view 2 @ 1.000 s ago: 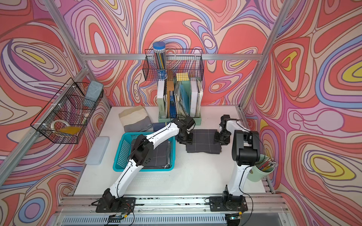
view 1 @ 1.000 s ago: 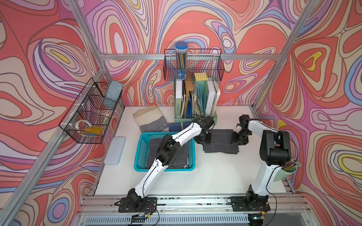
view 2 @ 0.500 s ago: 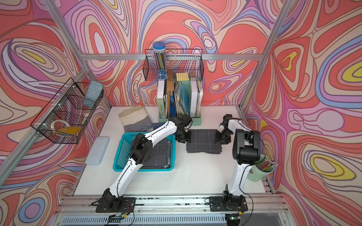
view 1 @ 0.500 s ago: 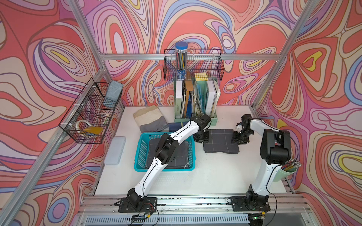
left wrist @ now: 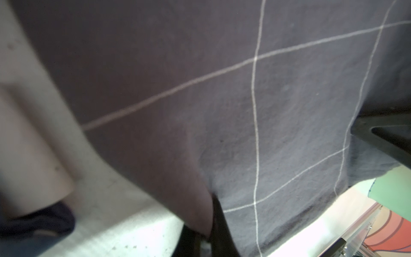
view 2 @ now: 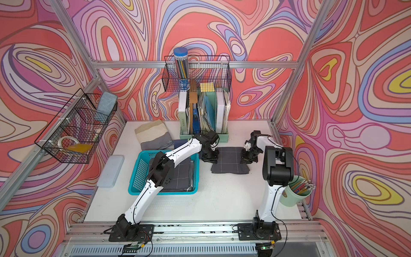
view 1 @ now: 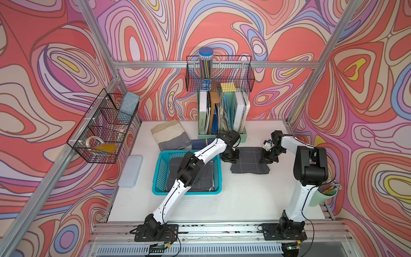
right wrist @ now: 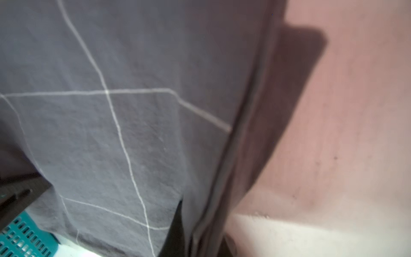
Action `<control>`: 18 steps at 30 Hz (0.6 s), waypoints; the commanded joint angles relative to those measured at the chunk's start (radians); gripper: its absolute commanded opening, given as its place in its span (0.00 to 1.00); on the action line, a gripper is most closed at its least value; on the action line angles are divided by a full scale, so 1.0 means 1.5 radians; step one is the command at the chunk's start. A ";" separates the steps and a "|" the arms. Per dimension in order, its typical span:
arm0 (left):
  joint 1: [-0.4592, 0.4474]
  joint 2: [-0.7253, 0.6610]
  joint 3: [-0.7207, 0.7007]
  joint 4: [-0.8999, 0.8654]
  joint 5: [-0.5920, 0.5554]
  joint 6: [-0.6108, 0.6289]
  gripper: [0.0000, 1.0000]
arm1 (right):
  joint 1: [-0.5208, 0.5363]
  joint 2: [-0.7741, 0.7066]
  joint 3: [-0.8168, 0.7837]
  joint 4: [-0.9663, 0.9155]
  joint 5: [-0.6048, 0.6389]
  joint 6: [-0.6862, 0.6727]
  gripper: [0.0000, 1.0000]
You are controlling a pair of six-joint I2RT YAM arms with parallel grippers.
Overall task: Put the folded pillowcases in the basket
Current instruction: Pick up the pillowcase from the center of the board.
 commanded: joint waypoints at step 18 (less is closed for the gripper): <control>-0.018 -0.079 0.002 0.016 -0.046 0.030 0.00 | 0.022 -0.122 -0.075 0.115 -0.030 0.118 0.00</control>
